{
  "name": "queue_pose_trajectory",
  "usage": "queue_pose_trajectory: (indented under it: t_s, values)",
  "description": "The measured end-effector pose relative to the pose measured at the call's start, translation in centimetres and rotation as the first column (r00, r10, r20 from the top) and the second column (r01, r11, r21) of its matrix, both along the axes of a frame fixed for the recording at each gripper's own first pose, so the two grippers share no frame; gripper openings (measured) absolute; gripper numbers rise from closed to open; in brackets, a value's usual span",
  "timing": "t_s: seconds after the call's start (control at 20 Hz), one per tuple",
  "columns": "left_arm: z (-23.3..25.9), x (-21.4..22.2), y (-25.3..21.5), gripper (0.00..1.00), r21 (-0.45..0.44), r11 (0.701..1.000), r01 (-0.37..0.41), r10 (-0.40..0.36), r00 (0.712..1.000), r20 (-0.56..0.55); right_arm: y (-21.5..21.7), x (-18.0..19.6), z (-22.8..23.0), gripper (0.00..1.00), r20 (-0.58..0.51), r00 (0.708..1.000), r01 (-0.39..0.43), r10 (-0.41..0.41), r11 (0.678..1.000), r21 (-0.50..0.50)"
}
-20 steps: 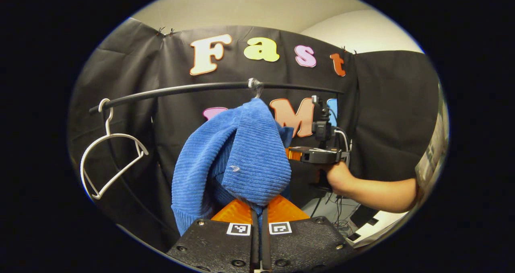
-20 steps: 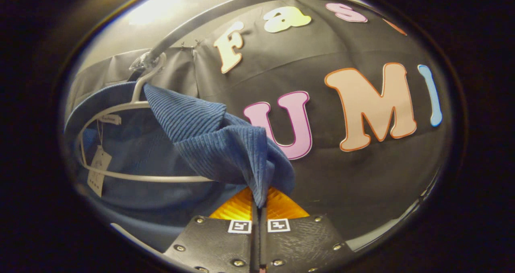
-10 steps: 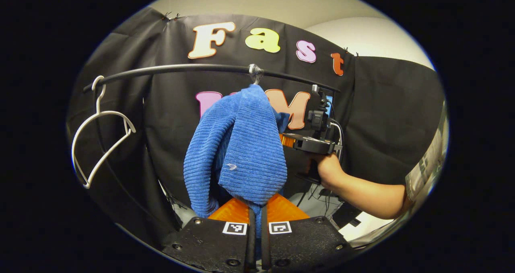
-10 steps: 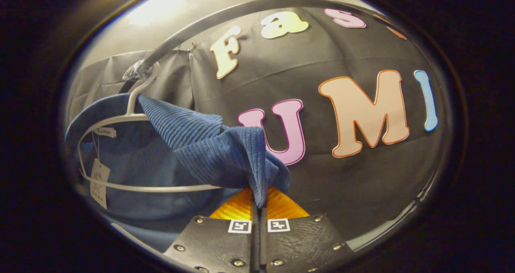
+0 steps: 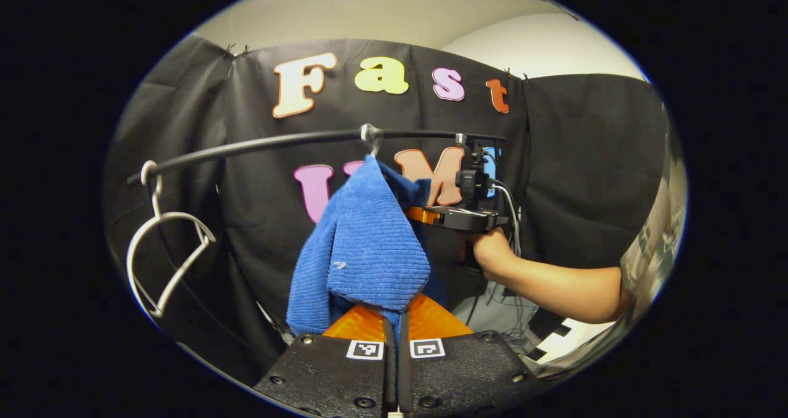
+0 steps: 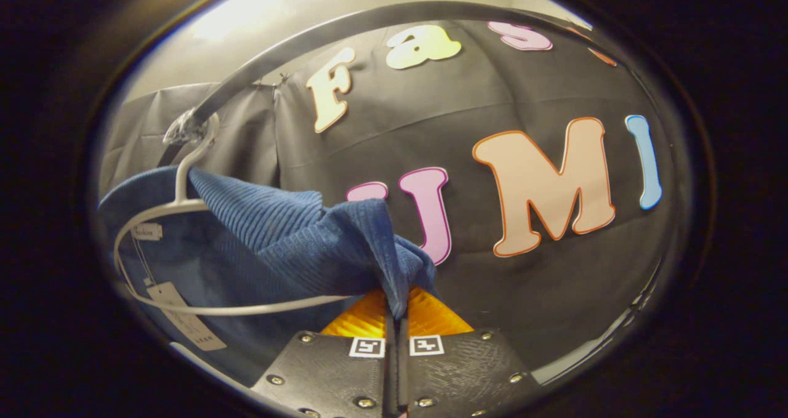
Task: Grasp the clothes on the hanger with both hands and then place them into the laundry hamper below.
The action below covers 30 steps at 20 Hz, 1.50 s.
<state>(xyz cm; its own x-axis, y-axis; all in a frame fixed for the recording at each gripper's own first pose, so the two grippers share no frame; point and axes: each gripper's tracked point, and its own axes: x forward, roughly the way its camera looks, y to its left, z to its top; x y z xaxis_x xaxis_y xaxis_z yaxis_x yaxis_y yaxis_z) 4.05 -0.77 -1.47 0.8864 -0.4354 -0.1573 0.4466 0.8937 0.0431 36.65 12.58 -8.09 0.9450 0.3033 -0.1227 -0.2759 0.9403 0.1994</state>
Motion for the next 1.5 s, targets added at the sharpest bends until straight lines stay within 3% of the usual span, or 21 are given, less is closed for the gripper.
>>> queue_pose_trajectory:
  t_s: [0.2, 0.25, 0.45, 0.55, 0.6, 0.85, 1.0, 1.1, 1.5]
  values:
    - [3.1, 0.2, 2.3, 0.00, 0.005, 1.000, -0.019, 0.019, 0.999, 0.035, -0.9, 1.2, 2.2, 0.01, 0.042, 0.999, 0.031, -0.033, 0.999, 0.038]
    - [3.5, 0.4, 3.4, 0.05, 0.019, 0.999, -0.041, 0.040, 0.998, 0.043, -0.8, 1.8, 2.8, 0.00, 0.050, 0.998, 0.036, -0.039, 0.998, 0.048]
    - [3.2, 1.0, 7.2, 0.01, 0.162, 0.982, -0.095, 0.088, 0.995, 0.053, -0.4, 2.9, 3.5, 0.00, 0.074, 0.996, 0.042, -0.048, 0.996, 0.080]
    - [2.1, 1.7, 8.4, 0.01, 0.185, 0.978, -0.097, 0.095, 0.995, 0.019, -0.3, 3.3, 3.6, 0.00, 0.076, 0.996, 0.036, -0.043, 0.995, 0.093]
    - [1.6, 2.2, 8.7, 0.05, 0.174, 0.979, -0.103, 0.104, 0.995, 0.003, -0.4, 3.5, 3.5, 0.00, 0.075, 0.996, 0.039, -0.046, 0.995, 0.097]
    - [0.7, 5.2, 11.1, 0.01, 0.184, 0.966, -0.181, 0.176, 0.983, 0.046, -0.8, 4.5, 4.1, 0.00, 0.085, 0.995, 0.052, -0.061, 0.992, 0.111]
    - [0.2, 7.7, 11.2, 0.05, 0.145, 0.965, -0.218, 0.213, 0.976, 0.046, -1.3, 5.2, 4.3, 0.00, 0.093, 0.992, 0.069, -0.080, 0.991, 0.116]
    - [0.1, 9.1, 10.8, 0.01, 0.107, 0.967, -0.231, 0.226, 0.973, 0.054, -1.7, 5.6, 4.0, 0.00, 0.087, 0.992, 0.084, -0.094, 0.991, 0.107]
    - [0.5, 14.9, 9.0, 0.05, 0.046, 0.975, -0.219, 0.215, 0.973, 0.078, -3.2, 7.3, 3.2, 0.01, 0.072, 0.988, 0.131, -0.138, 0.986, 0.098]
